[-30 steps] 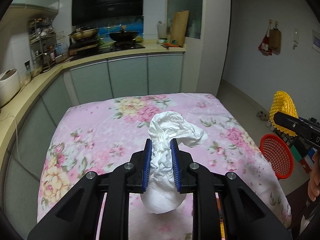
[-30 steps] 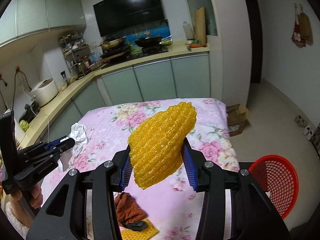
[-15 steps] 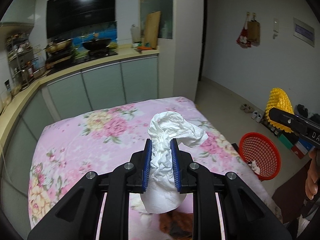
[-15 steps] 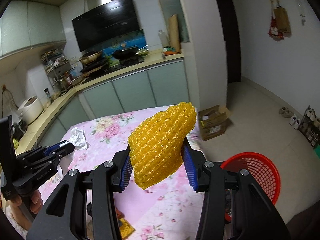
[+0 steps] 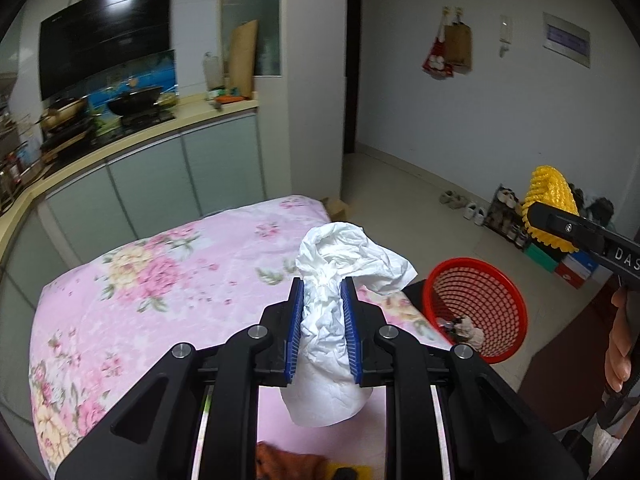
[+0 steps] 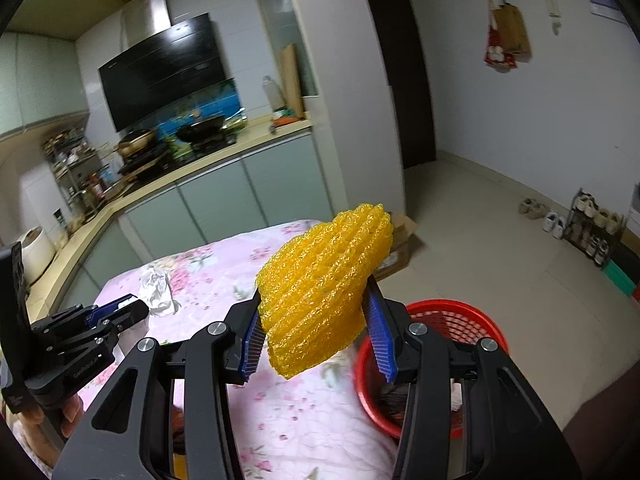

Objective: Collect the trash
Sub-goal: 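Lift the tissue and yellow sponge and turn toward the red basket, then open both grippers to drop the tissue and sponge into the basket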

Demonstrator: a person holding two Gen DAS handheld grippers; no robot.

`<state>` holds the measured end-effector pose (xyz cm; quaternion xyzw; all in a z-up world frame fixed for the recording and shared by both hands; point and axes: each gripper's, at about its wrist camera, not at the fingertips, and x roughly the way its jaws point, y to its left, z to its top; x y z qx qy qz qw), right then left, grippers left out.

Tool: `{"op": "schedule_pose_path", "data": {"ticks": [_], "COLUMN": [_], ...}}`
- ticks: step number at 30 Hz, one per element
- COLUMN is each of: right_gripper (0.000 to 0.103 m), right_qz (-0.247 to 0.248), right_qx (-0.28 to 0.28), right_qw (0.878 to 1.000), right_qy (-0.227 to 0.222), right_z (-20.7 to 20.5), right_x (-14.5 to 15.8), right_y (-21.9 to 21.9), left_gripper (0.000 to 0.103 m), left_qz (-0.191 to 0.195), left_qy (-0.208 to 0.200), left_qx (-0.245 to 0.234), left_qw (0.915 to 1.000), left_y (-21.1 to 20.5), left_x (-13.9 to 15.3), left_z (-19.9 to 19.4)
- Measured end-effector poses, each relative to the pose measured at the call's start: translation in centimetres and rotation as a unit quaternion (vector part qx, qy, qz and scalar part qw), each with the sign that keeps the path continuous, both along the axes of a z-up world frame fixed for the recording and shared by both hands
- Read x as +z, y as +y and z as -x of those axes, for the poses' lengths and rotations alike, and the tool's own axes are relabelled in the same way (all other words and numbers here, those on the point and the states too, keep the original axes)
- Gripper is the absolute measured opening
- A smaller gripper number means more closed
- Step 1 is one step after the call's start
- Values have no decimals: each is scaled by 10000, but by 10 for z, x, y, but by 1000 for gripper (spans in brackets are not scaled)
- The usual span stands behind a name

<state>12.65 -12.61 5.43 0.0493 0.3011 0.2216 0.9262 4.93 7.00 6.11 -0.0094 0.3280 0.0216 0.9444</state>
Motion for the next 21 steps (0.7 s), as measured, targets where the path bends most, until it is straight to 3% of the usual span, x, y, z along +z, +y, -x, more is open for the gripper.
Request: {"op": "schedule_pose_path", "data": {"ticks": [11,21], "right_gripper": [44,44], "right_qz": [-38,-77], "right_qx": [-643,-1236], "right_qw": [9977,9909], "right_qy": [223,521], "right_z": [-10,-23], "right_x": [-18,-37], "right_y": [-48,-90], "left_gripper": [18,18], "left_qz": [5,6], "left_qy": [262,677], "left_qx": [-639,-1338], "left_qw": [9976,9887], "left_y": [-47,-102], "left_x": [-12,-32], "left_z": [-33,-75]}}
